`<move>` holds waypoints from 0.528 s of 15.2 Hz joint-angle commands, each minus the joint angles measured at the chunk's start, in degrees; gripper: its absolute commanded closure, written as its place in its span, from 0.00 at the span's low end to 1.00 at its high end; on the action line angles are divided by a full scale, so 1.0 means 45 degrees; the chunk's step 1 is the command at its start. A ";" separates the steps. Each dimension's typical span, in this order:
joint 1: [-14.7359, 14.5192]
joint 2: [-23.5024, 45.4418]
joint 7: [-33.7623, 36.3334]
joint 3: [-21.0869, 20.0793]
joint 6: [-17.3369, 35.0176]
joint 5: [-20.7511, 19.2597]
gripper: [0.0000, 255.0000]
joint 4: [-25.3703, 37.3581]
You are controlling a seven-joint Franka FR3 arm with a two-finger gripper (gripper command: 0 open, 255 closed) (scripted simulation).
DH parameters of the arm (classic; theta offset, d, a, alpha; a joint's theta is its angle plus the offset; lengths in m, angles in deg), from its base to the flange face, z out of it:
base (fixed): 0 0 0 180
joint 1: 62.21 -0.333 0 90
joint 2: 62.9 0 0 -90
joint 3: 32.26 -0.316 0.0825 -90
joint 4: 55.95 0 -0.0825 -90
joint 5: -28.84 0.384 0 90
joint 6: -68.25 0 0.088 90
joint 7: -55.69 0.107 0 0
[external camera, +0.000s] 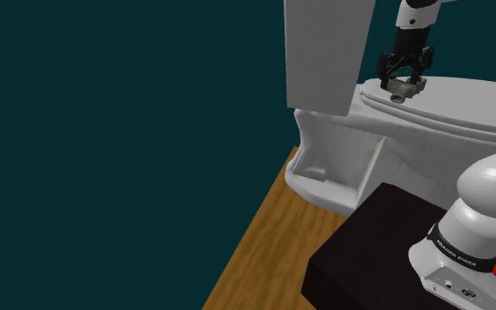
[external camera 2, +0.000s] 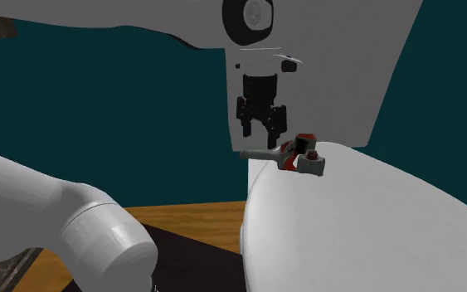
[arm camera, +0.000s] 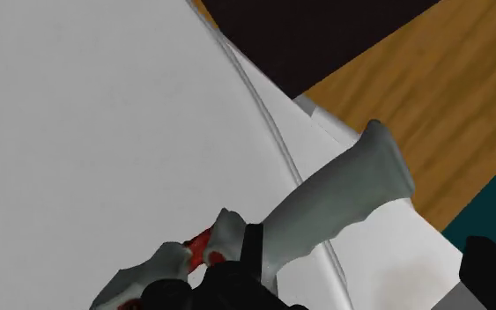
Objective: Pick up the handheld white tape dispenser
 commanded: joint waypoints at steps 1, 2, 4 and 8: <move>0.0379 0.0346 0.0254 0.0302 0.0211 -0.0186 0.00 0.0374; 0.0568 0.0467 0.0366 0.0466 0.0341 -0.0281 0.00 0.0485; 0.0866 0.0654 0.0542 0.0722 0.0541 -0.0422 0.00 0.0663; 0.0889 0.0666 0.0612 0.0785 0.1221 -0.0481 0.00 -0.0007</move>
